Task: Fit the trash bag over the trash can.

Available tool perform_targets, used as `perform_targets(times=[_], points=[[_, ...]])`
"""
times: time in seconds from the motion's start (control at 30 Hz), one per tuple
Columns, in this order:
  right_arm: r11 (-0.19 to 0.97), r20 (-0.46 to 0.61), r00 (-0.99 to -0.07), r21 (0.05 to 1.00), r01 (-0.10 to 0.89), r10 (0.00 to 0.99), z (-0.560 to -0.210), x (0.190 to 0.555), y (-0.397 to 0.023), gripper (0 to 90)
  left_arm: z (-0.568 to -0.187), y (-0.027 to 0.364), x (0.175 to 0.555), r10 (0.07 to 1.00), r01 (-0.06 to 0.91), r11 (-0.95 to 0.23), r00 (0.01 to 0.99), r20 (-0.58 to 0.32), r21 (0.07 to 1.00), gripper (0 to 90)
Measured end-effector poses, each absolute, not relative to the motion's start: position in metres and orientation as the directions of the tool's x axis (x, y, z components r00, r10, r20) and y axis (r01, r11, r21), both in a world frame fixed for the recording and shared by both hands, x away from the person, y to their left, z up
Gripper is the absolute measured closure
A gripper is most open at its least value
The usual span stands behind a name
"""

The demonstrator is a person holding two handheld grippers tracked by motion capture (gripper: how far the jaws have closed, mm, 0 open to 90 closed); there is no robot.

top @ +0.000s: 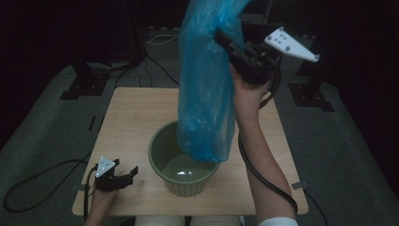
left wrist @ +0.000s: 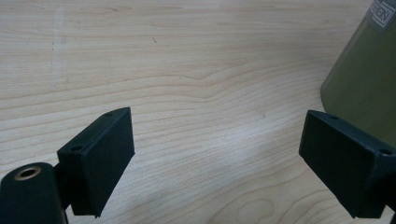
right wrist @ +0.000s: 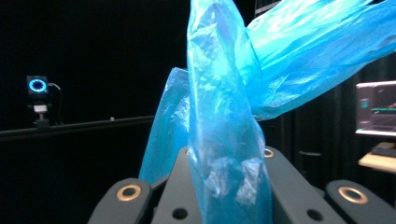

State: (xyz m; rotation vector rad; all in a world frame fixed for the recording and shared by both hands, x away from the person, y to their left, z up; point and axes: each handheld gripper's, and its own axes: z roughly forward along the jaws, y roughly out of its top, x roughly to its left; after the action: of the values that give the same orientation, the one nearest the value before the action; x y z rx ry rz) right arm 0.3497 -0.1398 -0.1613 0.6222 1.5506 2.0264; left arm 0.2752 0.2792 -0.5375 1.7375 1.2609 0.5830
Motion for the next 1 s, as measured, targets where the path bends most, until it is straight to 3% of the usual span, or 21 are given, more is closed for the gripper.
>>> perform_targets(times=[0.17,0.3,0.67,1.0], points=[[-0.230,0.057,-0.765,0.966,-0.120,0.641,-0.183,0.359,-0.124,89.7,-0.537,0.279,0.274,0.919,0.502,-0.093,0.376,-0.120,0.860,10.9],[-0.163,0.018,-0.762,0.980,-0.116,0.648,-0.215,0.365,-0.103,89.6,-0.536,0.279,0.274,0.918,0.501,-0.095,0.379,-0.120,0.860,10.9],[-0.077,0.104,-0.777,0.994,0.072,0.621,-0.304,0.351,-0.107,88.6,-0.537,0.276,0.274,0.913,0.508,-0.112,0.393,-0.114,0.854,10.9],[0.002,0.184,-0.769,0.972,0.235,0.612,-0.354,0.338,-0.137,88.5,-0.537,0.270,0.274,0.907,0.512,-0.131,0.407,-0.105,0.849,10.9]])
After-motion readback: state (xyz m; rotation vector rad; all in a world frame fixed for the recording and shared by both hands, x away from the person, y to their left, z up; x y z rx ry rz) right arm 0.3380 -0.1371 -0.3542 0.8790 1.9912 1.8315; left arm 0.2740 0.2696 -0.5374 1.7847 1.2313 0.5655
